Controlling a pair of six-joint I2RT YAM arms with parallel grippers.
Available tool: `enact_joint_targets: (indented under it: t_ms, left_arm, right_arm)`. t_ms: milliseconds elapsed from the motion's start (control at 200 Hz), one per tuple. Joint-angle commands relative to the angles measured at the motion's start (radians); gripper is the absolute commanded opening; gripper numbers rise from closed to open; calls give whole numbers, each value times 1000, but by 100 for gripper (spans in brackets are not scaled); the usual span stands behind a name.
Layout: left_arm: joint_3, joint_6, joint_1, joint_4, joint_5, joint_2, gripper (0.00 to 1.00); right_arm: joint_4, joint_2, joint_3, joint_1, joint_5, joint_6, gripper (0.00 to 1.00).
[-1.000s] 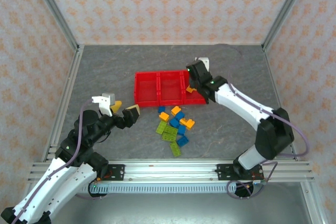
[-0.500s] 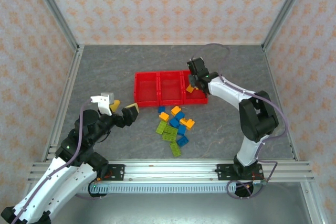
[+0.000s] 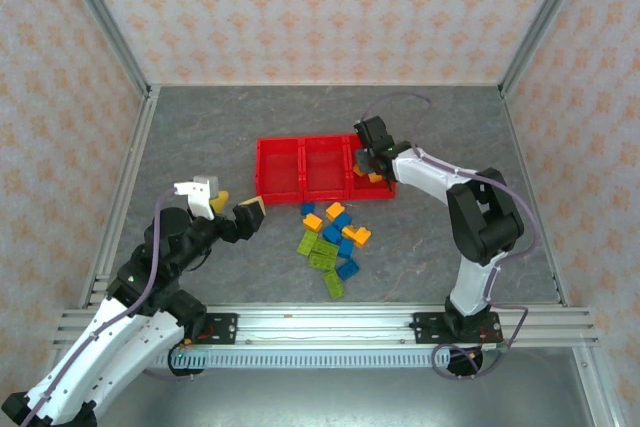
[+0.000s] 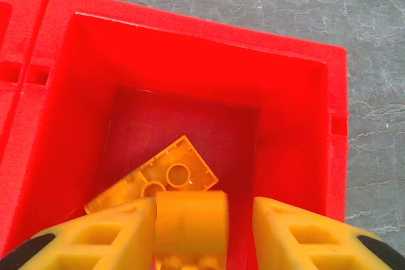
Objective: Sort the legos into containers by color
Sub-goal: Place the lego in the container, then pick up the lego from the bottom-center of the table.
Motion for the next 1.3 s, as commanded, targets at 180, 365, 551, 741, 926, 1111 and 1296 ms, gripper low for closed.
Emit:
enact_joint_targets:
  t_ms: [180,365,551,741,926,1111,1296]
  left_arm:
    - [0,-11,-7,-6,-14,-7,99]
    - [-3,-11,-7,-1,-11,-14,99]
    - [-3,-9,-7,2,-1,-9,99]
    - [-5,-9,-7,3,-2,-13,99]
    - [-4,-8,-8,5,0,-12,99]
    - [-8,-2,-7,11,10,-12,99]
    - [-7,0,-7,11,15,-18,99]
  right_arm:
    - [-104,-2,78,3,-29,65,48]
    - [-186,-107,71,3,-109,166,52]
    - [-234,-209,1,3,-250,205,58]
    - [-255,-311,-151,4,-307,385,72]
    - [-246,-392,-292,49,-310,580,79]
    - [-206,-459,-376,97,-243,738,85]
    - [-185,-456,-421,160,-201,901,75]
